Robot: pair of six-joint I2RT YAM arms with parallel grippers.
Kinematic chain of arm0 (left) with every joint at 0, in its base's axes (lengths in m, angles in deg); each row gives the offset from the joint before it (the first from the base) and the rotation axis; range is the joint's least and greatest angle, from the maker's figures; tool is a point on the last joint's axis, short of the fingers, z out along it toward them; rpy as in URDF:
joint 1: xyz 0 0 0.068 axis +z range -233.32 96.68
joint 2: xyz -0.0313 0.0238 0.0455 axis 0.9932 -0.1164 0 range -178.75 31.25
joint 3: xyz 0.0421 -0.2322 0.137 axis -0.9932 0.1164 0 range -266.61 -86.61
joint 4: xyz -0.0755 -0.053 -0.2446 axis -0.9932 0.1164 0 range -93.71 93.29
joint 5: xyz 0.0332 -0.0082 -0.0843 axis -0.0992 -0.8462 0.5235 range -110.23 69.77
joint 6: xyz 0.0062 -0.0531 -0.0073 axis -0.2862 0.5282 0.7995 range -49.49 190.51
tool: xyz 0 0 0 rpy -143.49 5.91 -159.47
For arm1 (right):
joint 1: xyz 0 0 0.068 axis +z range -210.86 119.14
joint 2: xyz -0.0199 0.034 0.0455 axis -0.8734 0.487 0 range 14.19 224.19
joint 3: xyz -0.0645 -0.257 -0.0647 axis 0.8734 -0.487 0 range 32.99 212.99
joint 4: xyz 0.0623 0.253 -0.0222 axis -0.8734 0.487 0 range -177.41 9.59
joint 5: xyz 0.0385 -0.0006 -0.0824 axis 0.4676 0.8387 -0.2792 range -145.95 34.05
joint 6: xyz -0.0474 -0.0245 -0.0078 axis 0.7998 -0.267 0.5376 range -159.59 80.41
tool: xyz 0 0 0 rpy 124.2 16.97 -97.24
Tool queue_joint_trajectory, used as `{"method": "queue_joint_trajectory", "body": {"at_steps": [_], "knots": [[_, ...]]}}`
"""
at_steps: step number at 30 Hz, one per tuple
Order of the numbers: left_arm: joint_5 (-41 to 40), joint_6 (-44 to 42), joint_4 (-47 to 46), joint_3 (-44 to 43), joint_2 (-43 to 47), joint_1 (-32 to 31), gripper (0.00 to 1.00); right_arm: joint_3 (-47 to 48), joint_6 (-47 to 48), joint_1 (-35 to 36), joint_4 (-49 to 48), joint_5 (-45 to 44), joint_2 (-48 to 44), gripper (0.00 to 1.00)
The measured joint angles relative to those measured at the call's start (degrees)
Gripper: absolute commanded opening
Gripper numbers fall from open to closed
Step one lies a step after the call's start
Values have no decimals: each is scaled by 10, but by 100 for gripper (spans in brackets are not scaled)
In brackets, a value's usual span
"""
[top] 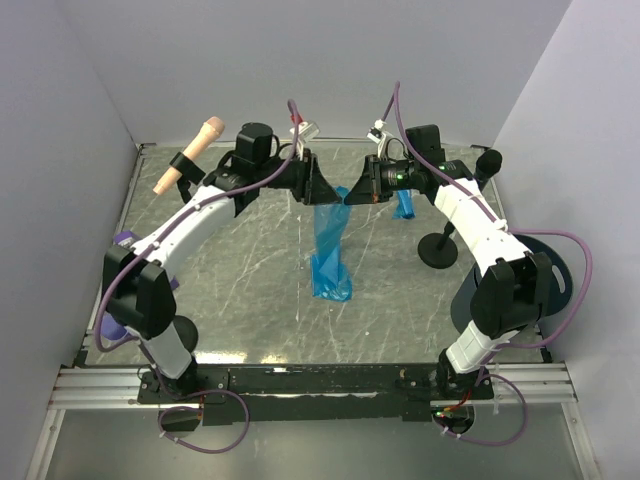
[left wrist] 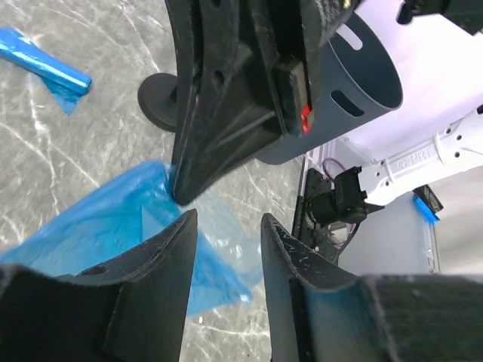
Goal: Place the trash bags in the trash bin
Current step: Unfold the trash bag at the center of the board.
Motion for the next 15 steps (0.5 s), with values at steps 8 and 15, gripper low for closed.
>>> {"method": "queue_joint_trajectory", "body": {"at_steps": [8, 15], "knots": [[-28, 5, 1, -21, -52, -9, 36, 0, 9, 0, 2, -5, -2, 0], [-61, -4, 17, -33, -60, -9, 19, 0, 17, 0, 5, -10, -6, 0]]}}
